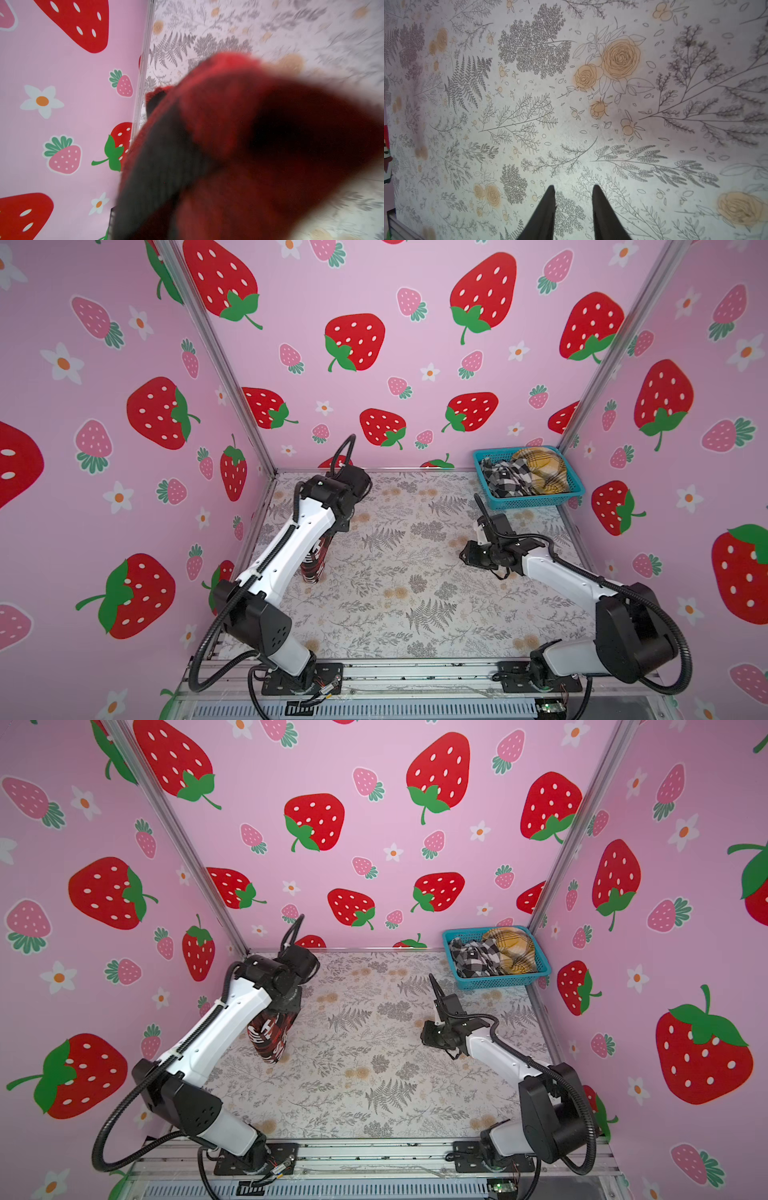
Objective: Fold and stack the long sleeve shirts
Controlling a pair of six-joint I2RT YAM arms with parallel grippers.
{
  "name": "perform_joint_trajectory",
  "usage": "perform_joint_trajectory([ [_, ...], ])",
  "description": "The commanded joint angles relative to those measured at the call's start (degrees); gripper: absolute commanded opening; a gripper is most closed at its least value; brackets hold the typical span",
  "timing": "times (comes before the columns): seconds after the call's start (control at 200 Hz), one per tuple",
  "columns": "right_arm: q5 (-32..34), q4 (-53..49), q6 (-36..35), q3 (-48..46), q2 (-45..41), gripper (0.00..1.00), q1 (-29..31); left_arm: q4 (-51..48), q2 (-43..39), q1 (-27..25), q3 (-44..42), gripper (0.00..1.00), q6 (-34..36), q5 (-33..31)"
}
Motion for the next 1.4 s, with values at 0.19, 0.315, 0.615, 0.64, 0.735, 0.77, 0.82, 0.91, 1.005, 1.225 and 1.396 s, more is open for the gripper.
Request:
perform_joint_trajectory([
  [0.19,-2.40,2.41,-0.25,-5.46,-6.20,0.33,-0.75,2.39,18.54,-16.29,2.38,0.45,-17.84,8.78],
  [0.315,-2.58,0.79,-0.29,-6.66,-8.89,0.33,-0.91,10.06,24.74,-24.79,10.66,0.70,-20.97,19.27],
  [0.615,-2.90,-2.55,-0.71,-7.24,-14.23,0.39,3.01,14.23,15.70,-18.76,7.44,0.54,-21.38,29.65],
  [0.64,-2.70,-2.10,-0.42,-6.49,-13.22,0.39,4.92,15.73,12.99,-16.51,3.54,0.50,-20.93,30.45],
  [0.735,0.73,-0.12,0.86,-1.35,-7.52,0.40,14.06,20.99,3.36,-6.74,-10.67,0.29,-19.49,35.71],
  [0.77,2.09,0.47,0.94,1.38,-4.70,0.42,17.36,22.40,0.15,-2.84,-15.31,0.28,-18.48,37.20],
  [0.82,2.91,1.07,1.02,5.29,-0.08,0.44,20.72,24.44,-3.84,2.23,-20.99,0.28,-16.55,39.00],
  [0.91,2.56,3.37,1.93,10.09,7.12,0.44,23.54,27.50,-8.40,10.31,-28.82,0.23,-12.61,42.66],
  [1.005,1.22,5.17,2.44,14.04,13.71,0.43,25.00,29.61,-10.46,16.55,-34.10,0.14,-9.98,47.07],
  [1.225,2.51,3.75,2.51,20.37,24.01,0.46,26.53,35.53,-7.98,20.75,-39.85,0.09,-8.30,50.79],
  [1.396,1.68,3.02,3.54,23.41,29.06,0.27,26.62,41.10,-2.86,20.72,-42.21,0.07,-9.89,53.24],
])
